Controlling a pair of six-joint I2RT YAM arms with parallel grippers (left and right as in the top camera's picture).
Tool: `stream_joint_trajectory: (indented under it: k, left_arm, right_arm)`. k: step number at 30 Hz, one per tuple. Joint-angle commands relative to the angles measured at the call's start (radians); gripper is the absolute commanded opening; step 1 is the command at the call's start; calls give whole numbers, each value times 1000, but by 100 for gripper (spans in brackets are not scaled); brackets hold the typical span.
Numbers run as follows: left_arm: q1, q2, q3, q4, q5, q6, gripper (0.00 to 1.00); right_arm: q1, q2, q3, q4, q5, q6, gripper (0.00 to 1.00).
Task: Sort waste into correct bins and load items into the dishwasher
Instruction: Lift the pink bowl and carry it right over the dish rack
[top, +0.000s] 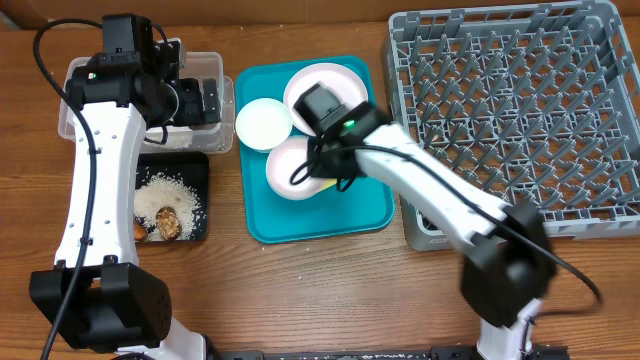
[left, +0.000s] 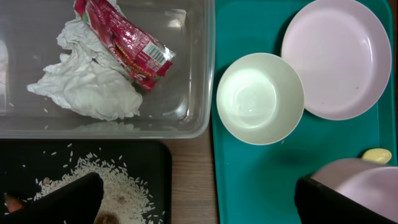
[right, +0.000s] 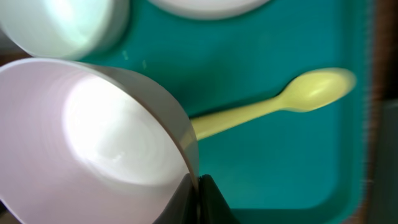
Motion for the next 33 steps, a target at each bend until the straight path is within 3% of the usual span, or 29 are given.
stream_joint_trajectory:
  k: [1,3,4,6,9,12,15,21,24,33]
  left_arm:
    - [-2,-11,25,0,-10,-7,100]
    - [-2,-11,25,0,-10,-7,100]
    - [-2,-11,25,0,-10,-7,100]
    - [-2,-11,25,0,-10,-7,100]
    - [-2,-11,25,0,-10,-7,100]
    - [-2,-11,25,0,-10,-7,100]
    - [-2,-11,25,0,-10,-7,100]
    - [-2,-11,25,0,-10,-7,100]
    - [-2,-11,25,0,-10,-7,100]
    - [-2,-11,25,0,-10,-7,100]
  right_arm:
    - [-72,-184,62,-35,279,6,4]
    - [-115,-220,62,-41,439,5,4]
    - [-152,-235,62,-30,634,5,4]
    - [-185,-233,61,3,840,4,4]
    - [-228,-208,57,108,997,-71,4]
    - [-261,-165,57,272,1041,-217,4]
    - [-306,-89,57,505,1046,-469,4]
    - [-339,47,57,754,1055,-756,4]
    - [-339,95,57,803,1069,-834,4]
    - [-342,196,57,766,1069,-835,4]
